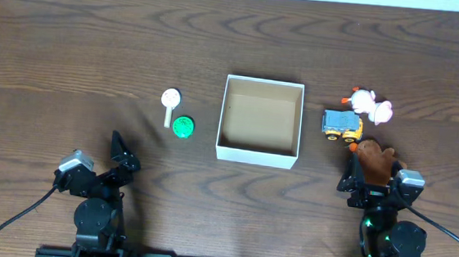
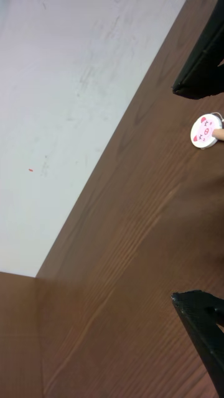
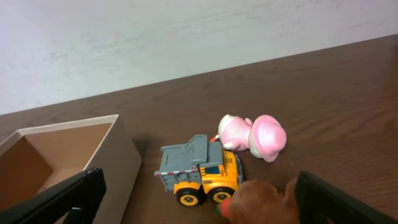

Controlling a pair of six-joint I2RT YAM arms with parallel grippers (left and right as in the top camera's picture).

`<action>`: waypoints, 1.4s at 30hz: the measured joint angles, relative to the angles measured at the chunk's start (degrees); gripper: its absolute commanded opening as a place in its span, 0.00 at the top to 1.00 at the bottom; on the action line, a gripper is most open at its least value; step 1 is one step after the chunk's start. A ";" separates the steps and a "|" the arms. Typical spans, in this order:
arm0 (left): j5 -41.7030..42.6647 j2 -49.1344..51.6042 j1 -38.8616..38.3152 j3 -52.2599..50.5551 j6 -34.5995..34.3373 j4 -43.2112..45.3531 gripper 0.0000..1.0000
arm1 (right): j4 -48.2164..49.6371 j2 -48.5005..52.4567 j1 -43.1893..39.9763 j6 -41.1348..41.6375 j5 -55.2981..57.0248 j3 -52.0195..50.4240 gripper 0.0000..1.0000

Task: Pack container

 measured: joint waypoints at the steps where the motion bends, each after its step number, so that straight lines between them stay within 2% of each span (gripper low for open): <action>1: 0.00 0.02 0.00 0.00 0.00 0.00 0.02 | 0.00 0.02 0.00 -0.66 0.02 0.00 0.01; 12: 0.00 0.02 0.00 0.00 0.00 0.00 0.02 | 0.00 0.02 0.00 -3.67 0.02 0.00 0.01; 42: 0.00 0.02 0.00 0.00 0.00 0.00 0.02 | 0.00 0.02 0.00 -3.78 0.02 0.00 0.01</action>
